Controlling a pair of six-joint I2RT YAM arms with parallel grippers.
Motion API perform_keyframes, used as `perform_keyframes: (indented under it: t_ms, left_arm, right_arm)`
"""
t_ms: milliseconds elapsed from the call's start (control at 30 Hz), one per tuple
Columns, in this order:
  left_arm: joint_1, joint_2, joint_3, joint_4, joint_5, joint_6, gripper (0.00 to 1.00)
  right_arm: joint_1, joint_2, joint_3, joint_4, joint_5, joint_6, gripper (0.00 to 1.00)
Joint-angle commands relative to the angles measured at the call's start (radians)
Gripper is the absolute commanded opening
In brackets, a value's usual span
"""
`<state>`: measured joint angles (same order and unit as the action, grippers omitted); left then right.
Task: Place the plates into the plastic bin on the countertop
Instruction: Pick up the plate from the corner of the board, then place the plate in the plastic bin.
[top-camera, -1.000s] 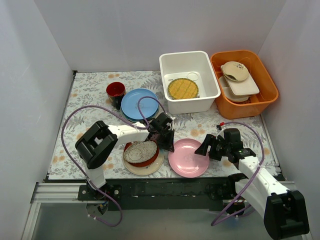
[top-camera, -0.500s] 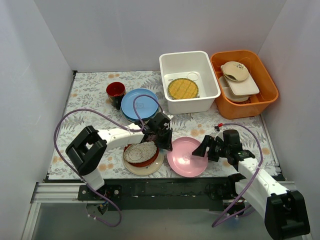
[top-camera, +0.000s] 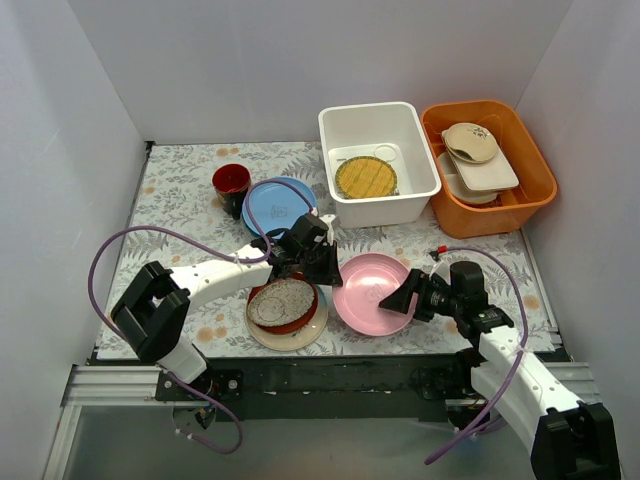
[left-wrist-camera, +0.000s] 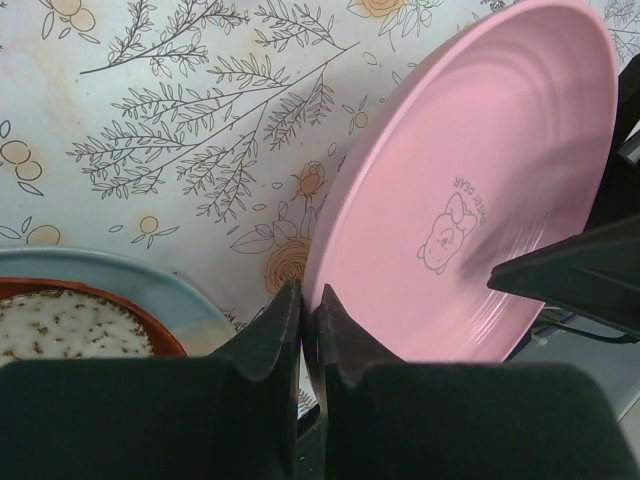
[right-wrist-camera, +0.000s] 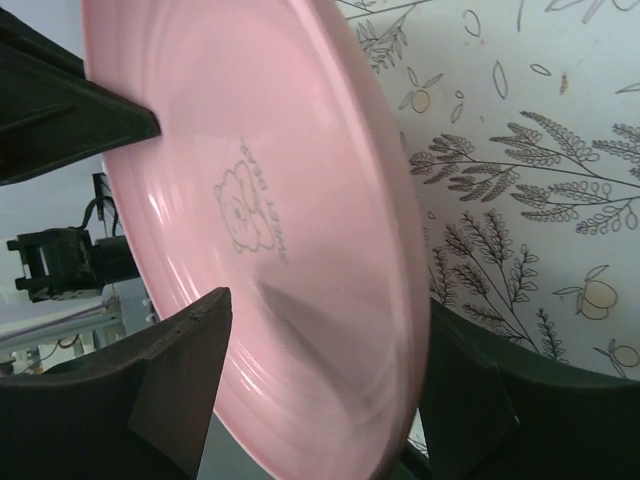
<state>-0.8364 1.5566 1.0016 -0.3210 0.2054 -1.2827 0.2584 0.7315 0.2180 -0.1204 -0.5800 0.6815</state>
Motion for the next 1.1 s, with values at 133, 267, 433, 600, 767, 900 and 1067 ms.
perform_keyframes:
  t_ms: [133,267,433,600,767,900,1067]
  left_arm:
    - [0.002,-0.050,-0.004,0.023,0.015,-0.001,0.00]
    - [0.002,-0.047,-0.001,0.026,0.020,-0.001,0.00]
    - [0.002,-0.046,0.000,0.028,0.026,0.005,0.00]
    - [0.003,-0.046,0.000,0.026,0.023,0.009,0.00]
    - [0.003,-0.041,0.005,0.026,0.031,0.019,0.00]
    - [0.003,-0.038,0.006,0.025,0.035,0.020,0.09]
    - [0.005,-0.041,0.005,0.026,0.031,0.025,0.43]
  right_arm:
    - [0.005,-0.041,-0.011,0.110,-0.069,0.070,0.69]
    - [0.005,-0.034,-0.022,0.168,-0.096,0.087,0.48]
    - [0.004,-0.023,-0.026,0.185,-0.106,0.096,0.01]
    - [0.005,-0.020,-0.019,0.182,-0.104,0.093,0.01]
    - [0.005,-0.020,-0.012,0.179,-0.103,0.092,0.01]
    - [0.005,-0.023,-0.008,0.174,-0.103,0.090,0.01]
    - [0.004,-0.026,-0.003,0.168,-0.103,0.087,0.01]
